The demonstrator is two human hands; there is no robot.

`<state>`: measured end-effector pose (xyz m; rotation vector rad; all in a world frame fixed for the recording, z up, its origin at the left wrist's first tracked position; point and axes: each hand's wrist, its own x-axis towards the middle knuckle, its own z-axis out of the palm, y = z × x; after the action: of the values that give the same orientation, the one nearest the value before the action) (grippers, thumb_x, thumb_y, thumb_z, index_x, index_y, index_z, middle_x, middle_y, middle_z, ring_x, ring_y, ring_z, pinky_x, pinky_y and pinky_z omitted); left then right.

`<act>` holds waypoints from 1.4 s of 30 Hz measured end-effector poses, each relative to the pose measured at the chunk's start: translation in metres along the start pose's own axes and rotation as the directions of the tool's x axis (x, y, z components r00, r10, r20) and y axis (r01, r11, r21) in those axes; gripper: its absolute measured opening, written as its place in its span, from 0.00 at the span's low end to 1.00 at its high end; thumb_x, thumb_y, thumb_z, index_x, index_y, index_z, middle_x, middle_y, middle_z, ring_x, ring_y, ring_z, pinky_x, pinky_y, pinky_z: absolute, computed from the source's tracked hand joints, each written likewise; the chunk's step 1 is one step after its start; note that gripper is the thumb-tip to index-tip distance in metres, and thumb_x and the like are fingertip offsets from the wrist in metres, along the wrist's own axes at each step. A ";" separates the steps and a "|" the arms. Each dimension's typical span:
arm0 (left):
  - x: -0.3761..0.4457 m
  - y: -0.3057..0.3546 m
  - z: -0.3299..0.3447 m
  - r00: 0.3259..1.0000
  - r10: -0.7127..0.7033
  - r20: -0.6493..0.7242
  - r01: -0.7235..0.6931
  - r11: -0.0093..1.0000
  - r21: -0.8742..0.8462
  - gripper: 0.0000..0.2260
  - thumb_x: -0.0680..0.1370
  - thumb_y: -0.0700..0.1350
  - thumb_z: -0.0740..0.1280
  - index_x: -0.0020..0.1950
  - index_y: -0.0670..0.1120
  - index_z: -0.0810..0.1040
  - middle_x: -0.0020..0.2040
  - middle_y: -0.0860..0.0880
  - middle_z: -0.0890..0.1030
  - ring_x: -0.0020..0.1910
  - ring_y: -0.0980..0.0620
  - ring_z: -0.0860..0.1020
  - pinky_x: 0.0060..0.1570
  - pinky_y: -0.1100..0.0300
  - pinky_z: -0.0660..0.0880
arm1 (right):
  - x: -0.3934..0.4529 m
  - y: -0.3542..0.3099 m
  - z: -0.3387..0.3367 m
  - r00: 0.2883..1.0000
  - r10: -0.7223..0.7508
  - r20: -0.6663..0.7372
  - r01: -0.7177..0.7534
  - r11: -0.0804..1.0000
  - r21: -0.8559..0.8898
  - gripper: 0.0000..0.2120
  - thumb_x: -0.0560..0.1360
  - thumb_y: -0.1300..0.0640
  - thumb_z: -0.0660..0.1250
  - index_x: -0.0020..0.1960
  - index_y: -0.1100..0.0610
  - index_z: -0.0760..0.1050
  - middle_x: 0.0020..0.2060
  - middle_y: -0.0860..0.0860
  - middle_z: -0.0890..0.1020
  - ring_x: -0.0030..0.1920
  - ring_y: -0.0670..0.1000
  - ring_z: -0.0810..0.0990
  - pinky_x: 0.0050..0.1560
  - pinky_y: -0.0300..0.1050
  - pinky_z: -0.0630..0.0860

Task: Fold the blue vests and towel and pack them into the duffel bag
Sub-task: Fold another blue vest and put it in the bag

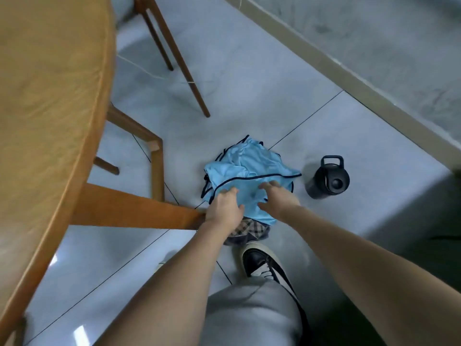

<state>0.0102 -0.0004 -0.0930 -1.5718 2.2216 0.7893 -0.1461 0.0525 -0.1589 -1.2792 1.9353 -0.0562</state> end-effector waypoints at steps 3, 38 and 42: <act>0.018 -0.006 0.011 1.000 -0.024 0.012 0.024 1.000 -0.006 0.20 0.81 0.49 0.67 0.72 0.46 0.71 0.64 0.43 0.76 0.62 0.41 0.77 0.58 0.48 0.74 | 0.023 0.000 0.015 1.000 -0.027 -0.016 0.026 0.998 -0.051 0.27 0.78 0.53 0.69 0.74 0.52 0.65 0.71 0.54 0.66 0.59 0.61 0.79 0.54 0.55 0.78; -0.238 0.115 -0.259 0.901 0.177 -0.395 -0.358 0.817 -0.451 0.14 0.76 0.46 0.72 0.61 0.49 0.78 0.47 0.50 0.81 0.43 0.52 0.79 0.36 0.63 0.71 | -0.322 -0.153 -0.273 0.637 -0.447 -0.628 0.587 0.809 0.019 0.05 0.84 0.56 0.57 0.50 0.50 0.69 0.42 0.49 0.83 0.30 0.47 0.84 0.41 0.49 0.77; -0.291 0.124 -0.305 0.880 0.230 -0.415 -0.409 0.812 -0.416 0.19 0.75 0.47 0.71 0.66 0.51 0.76 0.45 0.49 0.80 0.37 0.50 0.77 0.33 0.58 0.72 | -0.384 -0.190 -0.307 0.524 -0.495 -0.693 0.650 0.758 -0.050 0.06 0.84 0.54 0.56 0.49 0.47 0.67 0.48 0.45 0.82 0.32 0.48 0.85 0.43 0.52 0.79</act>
<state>0.0162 0.0714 0.3409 -1.6648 2.7589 1.3687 -0.1314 0.1499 0.3583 -1.8703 1.8602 -1.2146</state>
